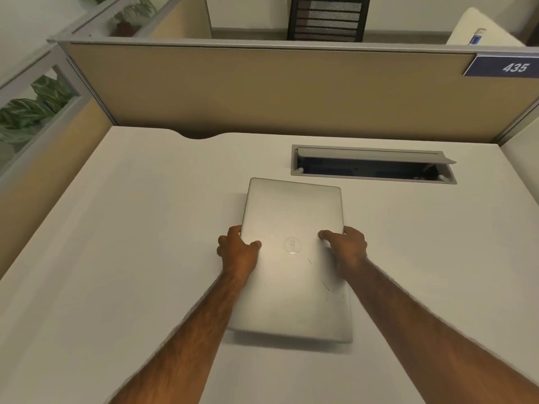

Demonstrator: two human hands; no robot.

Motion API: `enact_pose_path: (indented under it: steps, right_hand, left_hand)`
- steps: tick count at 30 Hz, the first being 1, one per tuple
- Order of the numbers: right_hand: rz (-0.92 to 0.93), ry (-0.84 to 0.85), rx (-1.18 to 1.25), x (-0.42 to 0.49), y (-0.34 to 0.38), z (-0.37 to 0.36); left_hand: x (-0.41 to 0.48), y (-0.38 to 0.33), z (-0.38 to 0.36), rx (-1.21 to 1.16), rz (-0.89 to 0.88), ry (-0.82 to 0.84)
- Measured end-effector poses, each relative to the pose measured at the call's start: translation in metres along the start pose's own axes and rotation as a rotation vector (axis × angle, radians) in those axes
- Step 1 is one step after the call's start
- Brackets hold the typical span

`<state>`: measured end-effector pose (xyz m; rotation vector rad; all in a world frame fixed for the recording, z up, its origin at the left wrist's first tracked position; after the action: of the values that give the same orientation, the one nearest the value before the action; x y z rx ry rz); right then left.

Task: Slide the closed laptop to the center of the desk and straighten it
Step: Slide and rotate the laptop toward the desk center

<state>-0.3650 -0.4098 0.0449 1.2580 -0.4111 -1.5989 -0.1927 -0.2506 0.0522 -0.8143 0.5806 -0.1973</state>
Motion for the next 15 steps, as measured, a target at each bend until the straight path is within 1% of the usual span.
enact_pose_path:
  steps: [15]
  right_hand:
    - [0.108,0.239,-0.17,0.04,0.03,-0.02]
  left_hand:
    - [-0.035,0.021,0.001,-0.046,0.124,-0.017]
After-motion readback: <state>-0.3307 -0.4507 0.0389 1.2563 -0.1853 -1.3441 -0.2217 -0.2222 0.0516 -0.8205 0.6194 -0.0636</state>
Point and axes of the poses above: each hand's wrist, its own x-axis towards the middle knuckle, its own z-axis out of the back of the hand, y = z × x, the point moved 2 cm from there along x, towards the middle knuckle
